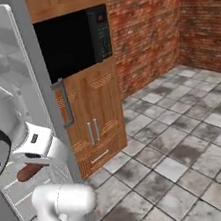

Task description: Move the hot dog bun to the plate on the dining table and place the condiment next to that plate. Then navigate to the fridge and take the sausage and place it on the plate as well.

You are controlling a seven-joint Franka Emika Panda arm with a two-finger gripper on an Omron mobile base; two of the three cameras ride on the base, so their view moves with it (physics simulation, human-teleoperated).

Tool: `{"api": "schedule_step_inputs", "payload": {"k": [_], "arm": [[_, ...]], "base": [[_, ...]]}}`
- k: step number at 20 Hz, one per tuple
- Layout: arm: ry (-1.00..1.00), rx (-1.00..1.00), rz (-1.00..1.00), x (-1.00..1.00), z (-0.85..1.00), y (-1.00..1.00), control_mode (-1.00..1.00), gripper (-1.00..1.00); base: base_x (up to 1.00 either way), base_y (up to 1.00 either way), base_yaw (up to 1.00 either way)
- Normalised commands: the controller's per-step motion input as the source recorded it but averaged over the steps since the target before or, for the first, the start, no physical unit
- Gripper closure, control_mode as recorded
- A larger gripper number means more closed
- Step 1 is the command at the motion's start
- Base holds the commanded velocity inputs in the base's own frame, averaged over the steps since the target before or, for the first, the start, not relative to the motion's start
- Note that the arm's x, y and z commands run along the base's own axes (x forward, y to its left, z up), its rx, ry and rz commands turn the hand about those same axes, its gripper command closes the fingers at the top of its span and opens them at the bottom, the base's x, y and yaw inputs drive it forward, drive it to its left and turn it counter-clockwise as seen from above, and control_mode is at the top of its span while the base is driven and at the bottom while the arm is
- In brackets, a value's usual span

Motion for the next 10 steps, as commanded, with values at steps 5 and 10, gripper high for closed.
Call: {"api": "schedule_step_inputs", "payload": {"k": [5, 10], "arm": [[0.00, 0.00, 0.00, 0.00, 0.00, 0.00, 1.00, 1.00], [0.00, 0.00, 0.00, 0.00, 0.00, 0.00, 1.00, 1.00]], "base": [[0.36, -0.68, -0.79], [0.62, -0.55, -0.71]]}}
